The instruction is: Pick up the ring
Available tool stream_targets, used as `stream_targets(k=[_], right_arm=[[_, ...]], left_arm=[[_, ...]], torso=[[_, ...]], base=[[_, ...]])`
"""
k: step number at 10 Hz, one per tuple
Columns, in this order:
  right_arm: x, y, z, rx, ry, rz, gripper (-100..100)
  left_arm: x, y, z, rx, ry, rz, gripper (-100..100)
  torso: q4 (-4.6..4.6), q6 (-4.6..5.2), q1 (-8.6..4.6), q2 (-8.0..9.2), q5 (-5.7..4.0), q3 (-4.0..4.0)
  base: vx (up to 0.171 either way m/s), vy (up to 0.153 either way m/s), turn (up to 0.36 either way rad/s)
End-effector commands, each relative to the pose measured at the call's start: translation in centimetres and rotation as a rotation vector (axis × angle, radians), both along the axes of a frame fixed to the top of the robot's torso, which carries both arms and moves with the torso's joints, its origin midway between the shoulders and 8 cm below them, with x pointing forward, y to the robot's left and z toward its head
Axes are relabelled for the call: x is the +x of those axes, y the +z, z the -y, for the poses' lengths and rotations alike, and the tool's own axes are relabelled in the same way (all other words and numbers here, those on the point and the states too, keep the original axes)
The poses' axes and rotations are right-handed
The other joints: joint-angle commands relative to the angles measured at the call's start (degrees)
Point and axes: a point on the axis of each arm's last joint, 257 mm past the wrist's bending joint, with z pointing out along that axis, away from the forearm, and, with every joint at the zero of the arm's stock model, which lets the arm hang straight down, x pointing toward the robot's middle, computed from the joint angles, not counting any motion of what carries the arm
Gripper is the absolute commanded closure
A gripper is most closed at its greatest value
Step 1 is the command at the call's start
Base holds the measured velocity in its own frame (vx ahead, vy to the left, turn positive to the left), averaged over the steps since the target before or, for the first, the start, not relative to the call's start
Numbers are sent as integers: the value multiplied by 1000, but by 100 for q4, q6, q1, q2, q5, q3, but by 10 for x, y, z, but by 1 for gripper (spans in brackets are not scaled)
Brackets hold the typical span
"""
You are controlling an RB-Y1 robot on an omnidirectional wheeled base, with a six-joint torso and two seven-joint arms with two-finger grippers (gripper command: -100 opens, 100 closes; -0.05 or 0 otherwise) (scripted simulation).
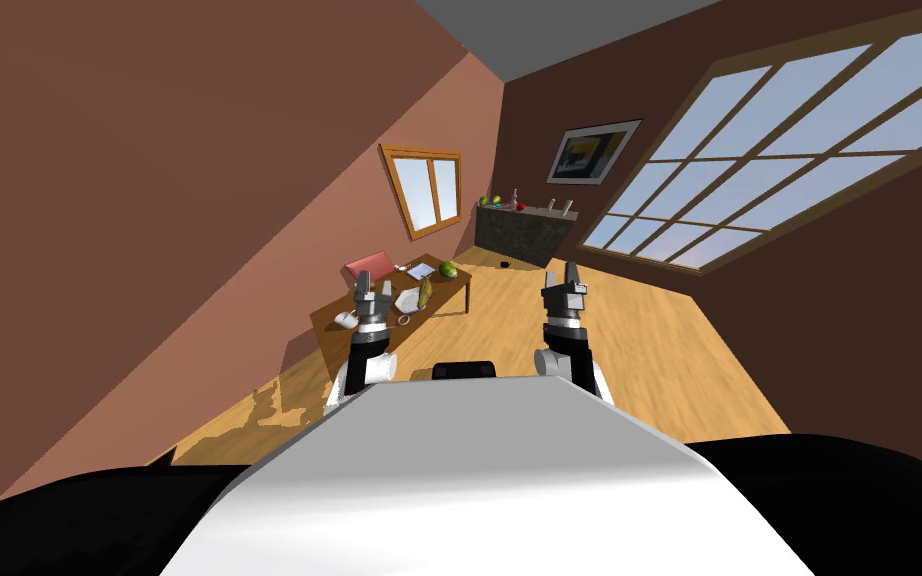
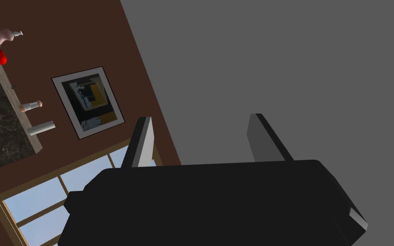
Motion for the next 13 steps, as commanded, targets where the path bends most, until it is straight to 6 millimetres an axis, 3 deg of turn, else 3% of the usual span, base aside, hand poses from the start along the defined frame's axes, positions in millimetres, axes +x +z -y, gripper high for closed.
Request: stream_targets(k=[1,10,13], right_arm=[[0,0,0,0,0,0,0],[0,0,0,0,0,0,0],[0,0,0,0,0,0,0]], left_arm=[[8,-10,-4,-27,-19,-44,-100],[42,-61,-34,-281,-69,-251,-100],[53,-89,-46,-417,-82,-341,-100]], torso=[[0,0,0,0,0,0],[0,0,-1,1,0,1],[0,0,-1,-1,0,-1]], base=[[-6,-12,7],[-7,-9,9],[3,-7,2]])
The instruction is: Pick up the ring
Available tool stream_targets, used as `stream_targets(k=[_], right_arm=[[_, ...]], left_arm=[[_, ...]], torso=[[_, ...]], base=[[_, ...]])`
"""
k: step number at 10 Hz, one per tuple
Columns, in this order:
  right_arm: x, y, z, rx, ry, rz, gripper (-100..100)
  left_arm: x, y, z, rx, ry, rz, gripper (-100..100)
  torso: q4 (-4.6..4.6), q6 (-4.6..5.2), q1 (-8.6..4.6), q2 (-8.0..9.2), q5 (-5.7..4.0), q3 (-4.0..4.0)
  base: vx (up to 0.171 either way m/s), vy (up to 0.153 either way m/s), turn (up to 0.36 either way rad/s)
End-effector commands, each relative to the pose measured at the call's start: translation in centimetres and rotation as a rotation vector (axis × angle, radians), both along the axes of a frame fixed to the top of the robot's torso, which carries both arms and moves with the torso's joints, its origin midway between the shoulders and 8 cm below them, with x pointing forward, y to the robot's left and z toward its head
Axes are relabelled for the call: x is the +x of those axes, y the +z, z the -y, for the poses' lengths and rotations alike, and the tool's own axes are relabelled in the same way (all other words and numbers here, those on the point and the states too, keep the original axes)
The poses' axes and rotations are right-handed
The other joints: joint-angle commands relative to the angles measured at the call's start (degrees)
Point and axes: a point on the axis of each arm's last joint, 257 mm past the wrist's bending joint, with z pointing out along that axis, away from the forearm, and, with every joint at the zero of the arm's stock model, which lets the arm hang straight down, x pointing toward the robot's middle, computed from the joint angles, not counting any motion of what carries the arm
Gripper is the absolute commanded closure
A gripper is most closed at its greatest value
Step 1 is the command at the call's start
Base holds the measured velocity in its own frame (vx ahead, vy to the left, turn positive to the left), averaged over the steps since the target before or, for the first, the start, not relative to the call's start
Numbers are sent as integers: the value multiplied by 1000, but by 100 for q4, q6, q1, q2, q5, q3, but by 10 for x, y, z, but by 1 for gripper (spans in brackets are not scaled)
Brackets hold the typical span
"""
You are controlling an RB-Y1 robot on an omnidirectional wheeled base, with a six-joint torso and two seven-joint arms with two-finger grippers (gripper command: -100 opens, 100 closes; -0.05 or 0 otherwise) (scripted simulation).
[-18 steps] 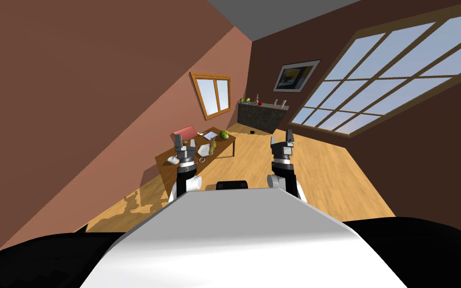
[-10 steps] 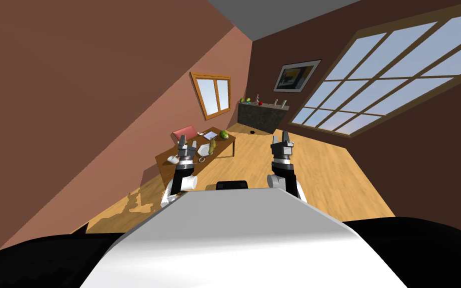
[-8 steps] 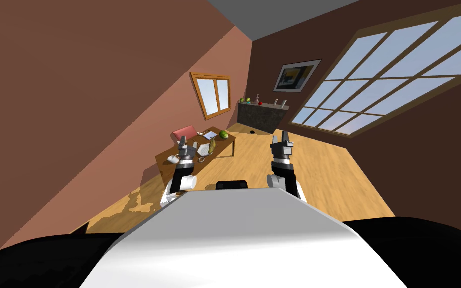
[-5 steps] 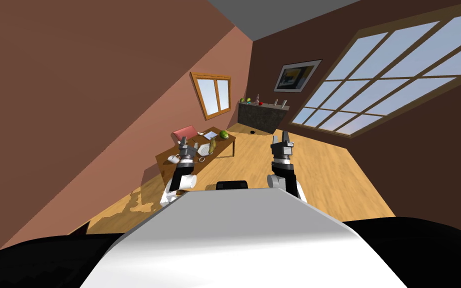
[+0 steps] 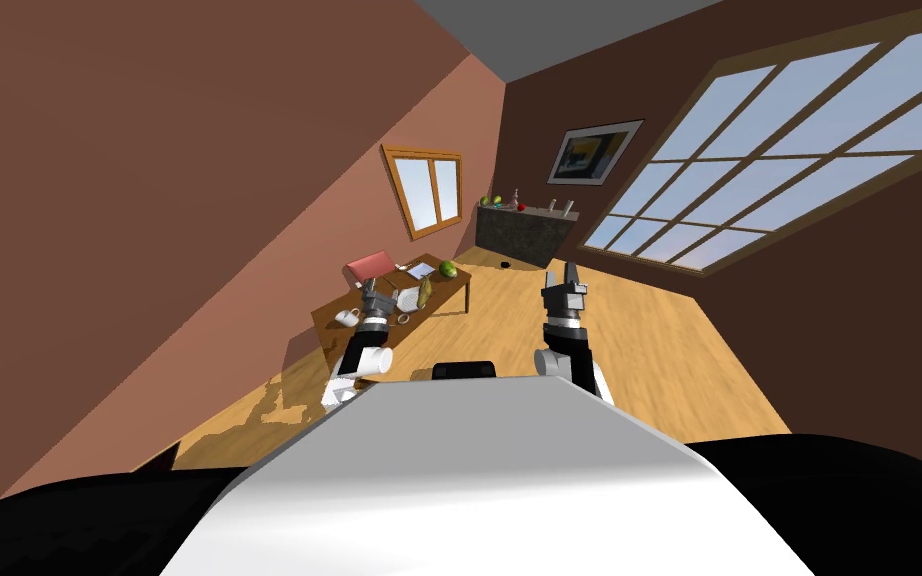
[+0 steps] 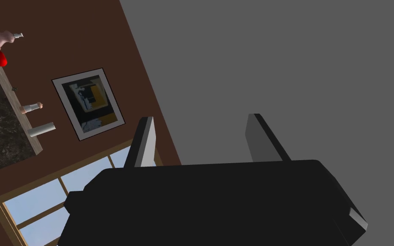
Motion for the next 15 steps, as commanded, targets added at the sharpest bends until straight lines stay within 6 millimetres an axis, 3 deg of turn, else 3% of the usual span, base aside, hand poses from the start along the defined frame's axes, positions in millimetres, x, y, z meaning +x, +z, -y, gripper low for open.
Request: stream_targets(k=[1,7,8,9,10,11,12,13,14,15], right_arm=[[0,0,0,0,0,0,0],[0,0,0,0,0,0,0],[0,0,0,0,0,0,0],[0,0,0,0,0,0,0],[0,0,0,0,0,0,0],[0,0,0,0,0,0,0],[0,0,0,0,0,0,0],[0,0,0,0,0,0,0],[0,0,0,0,0,0,0],[0,0,0,0,0,0,0]], left_arm=[[4,-11,-5,-32,-1,-37,-100],[12,-70,-23,-215,9,-215,-100],[12,-87,-28,-259,17,-263,-100],[12,-88,-28,-260,18,-266,-100],[11,-106,-34,-304,28,-315,-100],[11,-107,-34,-305,28,-320,-100],[8,-127,-40,-348,41,-372,-100],[8,-128,-39,-349,42,-377,-100],[4,-147,-46,-392,57,-425,-100],[3,-149,-45,-393,58,-436,-100]], torso=[[0,0,0,0,0,0],[-3,0,6,-12,1,-7],[-3,-1,5,-10,1,-6],[-3,0,3,-11,1,-6],[-2,-1,2,-9,0,-5],[-2,0,2,-9,0,-5],[-2,-1,2,-9,0,-5],[-3,0,6,-13,1,-8],[-3,0,5,-13,1,-8],[-4,0,3,-17,1,-10]], base=[[8,-3,-2],[25,3,-13],[38,0,-25],[29,-3,-12],[32,-2,-34],[32,-2,-19],[47,9,-34],[41,7,-20],[53,-2,-41],[47,-1,-21]])
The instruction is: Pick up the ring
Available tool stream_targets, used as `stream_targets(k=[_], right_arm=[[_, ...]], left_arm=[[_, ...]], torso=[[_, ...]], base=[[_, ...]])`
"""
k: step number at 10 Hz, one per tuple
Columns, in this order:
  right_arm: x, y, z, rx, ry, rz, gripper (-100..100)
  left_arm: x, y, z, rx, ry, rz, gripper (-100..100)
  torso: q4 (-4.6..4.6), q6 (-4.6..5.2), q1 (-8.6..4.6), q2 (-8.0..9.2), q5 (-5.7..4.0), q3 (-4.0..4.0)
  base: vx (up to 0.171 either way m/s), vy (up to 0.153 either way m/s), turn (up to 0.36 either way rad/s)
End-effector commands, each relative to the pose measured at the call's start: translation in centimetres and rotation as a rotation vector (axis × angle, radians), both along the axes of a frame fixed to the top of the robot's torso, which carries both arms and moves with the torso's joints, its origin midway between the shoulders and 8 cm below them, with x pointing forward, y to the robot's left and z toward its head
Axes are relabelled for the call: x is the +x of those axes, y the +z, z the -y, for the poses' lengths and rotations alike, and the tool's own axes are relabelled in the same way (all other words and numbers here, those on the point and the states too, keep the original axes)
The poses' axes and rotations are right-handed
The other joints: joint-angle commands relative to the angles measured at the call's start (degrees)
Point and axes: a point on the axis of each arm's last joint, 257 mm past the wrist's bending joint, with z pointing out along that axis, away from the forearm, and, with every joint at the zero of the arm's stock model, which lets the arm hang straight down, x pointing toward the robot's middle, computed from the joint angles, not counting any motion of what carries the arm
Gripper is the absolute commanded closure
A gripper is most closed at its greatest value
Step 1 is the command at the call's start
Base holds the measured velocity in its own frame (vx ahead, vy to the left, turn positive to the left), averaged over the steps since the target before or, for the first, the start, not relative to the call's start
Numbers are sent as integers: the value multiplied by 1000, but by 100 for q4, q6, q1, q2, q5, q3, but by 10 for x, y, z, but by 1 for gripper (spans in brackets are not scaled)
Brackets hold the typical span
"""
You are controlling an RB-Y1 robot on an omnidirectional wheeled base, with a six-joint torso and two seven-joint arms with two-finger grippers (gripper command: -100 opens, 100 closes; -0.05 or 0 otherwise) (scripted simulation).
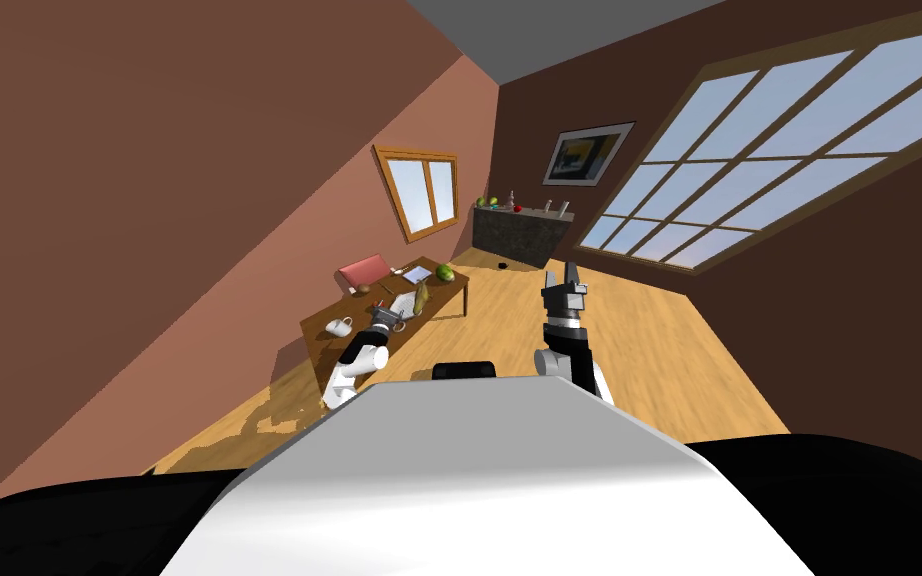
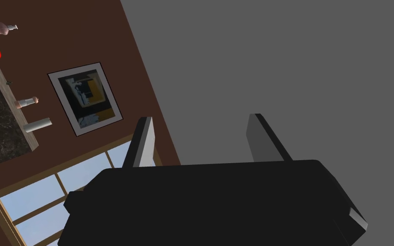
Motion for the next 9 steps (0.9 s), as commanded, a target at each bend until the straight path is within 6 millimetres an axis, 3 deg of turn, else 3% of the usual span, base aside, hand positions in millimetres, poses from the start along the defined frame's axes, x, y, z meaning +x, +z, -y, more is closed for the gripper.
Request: stream_targets(k=[1,2,3,4,5,6,9], right_arm=[[0,0,0,0,0,0,0],[0,0,0,0,0,0,0],[0,0,0,0,0,0,0],[0,0,0,0,0,0,0],[0,0,0,0,0,0,0],[0,0,0,0,0,0,0],[0,0,0,0,0,0,0]], left_arm=[[-7,-20,-9,-47,19,-60,-100],[-8,-24,-8,-50,18,-76,-100],[-15,-43,-15,-89,37,-127,-100],[-16,-46,-15,-91,36,-141,-100],[-24,-66,-21,-130,57,-194,-100],[-26,-69,-21,-132,56,-206,-100],[-47,-109,-33,-209,103,-320,-100]], torso=[[0,0,0,0,0,0],[-1,0,2,-6,1,-3],[0,0,3,-2,0,-1],[0,1,1,-3,1,-1],[0,0,2,1,0,0],[0,0,4,-2,1,-1],[-1,-1,3,-7,1,-4]], base=[[68,4,-48],[51,7,-25],[55,2,-53],[42,4,-26],[55,7,-55],[52,8,-26],[72,8,-50]])
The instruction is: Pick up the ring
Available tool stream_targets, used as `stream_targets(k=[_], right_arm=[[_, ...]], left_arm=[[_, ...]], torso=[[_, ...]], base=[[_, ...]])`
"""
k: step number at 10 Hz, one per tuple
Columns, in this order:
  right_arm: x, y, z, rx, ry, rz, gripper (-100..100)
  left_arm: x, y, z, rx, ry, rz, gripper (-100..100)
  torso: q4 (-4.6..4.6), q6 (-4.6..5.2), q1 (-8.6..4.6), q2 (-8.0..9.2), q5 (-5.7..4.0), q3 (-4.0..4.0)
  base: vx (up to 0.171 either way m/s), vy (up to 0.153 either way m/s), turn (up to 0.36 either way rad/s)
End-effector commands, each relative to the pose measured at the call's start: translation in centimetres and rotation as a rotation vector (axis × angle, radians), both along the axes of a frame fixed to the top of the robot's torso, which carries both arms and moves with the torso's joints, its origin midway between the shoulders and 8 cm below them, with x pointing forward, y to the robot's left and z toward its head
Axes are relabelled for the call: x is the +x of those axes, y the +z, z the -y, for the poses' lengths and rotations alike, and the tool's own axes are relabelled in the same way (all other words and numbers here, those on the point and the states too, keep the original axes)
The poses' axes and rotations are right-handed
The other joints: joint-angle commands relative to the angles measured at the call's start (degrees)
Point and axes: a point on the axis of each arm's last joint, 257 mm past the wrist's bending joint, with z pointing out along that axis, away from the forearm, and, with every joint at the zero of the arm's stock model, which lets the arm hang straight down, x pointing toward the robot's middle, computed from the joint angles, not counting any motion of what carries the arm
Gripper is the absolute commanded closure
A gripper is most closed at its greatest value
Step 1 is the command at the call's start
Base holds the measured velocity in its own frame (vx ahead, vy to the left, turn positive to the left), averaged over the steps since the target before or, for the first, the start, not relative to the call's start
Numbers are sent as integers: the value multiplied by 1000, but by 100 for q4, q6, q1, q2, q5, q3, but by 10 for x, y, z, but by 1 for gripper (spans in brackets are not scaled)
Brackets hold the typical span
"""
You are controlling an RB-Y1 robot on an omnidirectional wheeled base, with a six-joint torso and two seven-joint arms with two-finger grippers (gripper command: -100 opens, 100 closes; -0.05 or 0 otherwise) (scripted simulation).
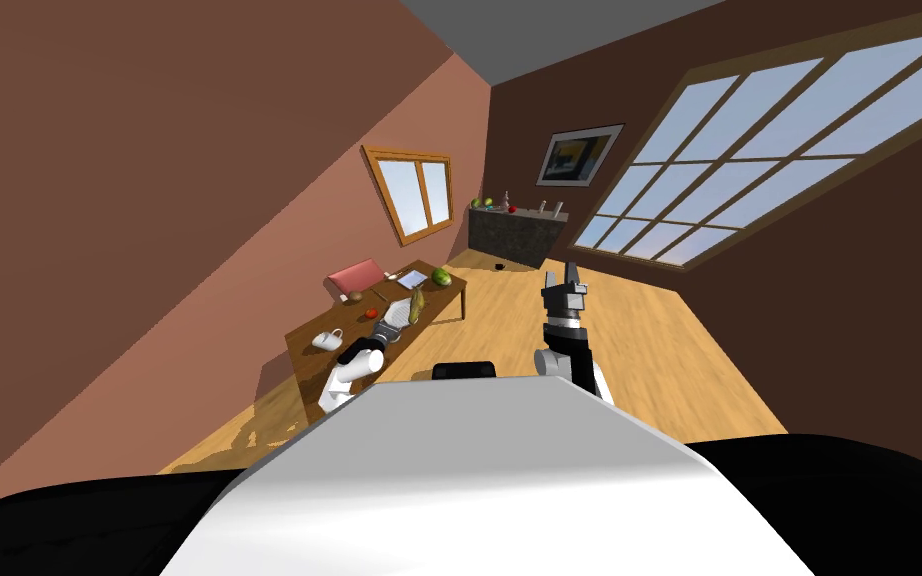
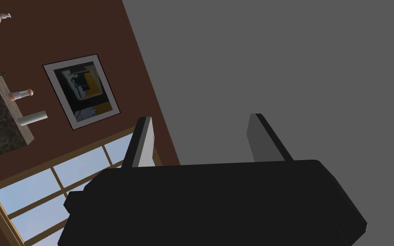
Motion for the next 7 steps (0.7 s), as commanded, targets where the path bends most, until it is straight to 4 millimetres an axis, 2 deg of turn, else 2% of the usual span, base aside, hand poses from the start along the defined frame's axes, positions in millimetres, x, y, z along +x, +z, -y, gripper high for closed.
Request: stream_targets(k=[1,2,3,4,5,6,7], right_arm=[[0,0,0,0,0,0,0],[0,0,0,0,0,0,0],[0,0,0,0,0,0,0],[0,0,0,0,0,0,0],[0,0,0,0,0,0,0],[0,0,0,0,0,0,0],[0,0,0,0,0,0,0]], left_arm=[[-10,-13,-2,-26,11,-49,-100],[-22,-31,-9,-61,37,-102,-100],[-24,-34,-8,-64,35,-115,-100],[-37,-51,-14,-99,61,-170,-100],[-39,-53,-13,-101,60,-180,-100],[-53,-69,-18,-134,87,-234,-100],[-55,-71,-18,-137,86,-242,-100]], torso=[[0,0,0,0,0,0],[1,-1,0,6,0,3],[1,0,1,4,1,2],[1,-1,-1,7,0,3],[0,0,0,2,0,1],[0,-1,0,5,0,2],[0,0,1,3,0,1]], base=[[58,10,-28],[68,12,-61],[60,7,-35],[76,8,-47],[67,9,-37],[71,12,-74],[57,3,-31]])
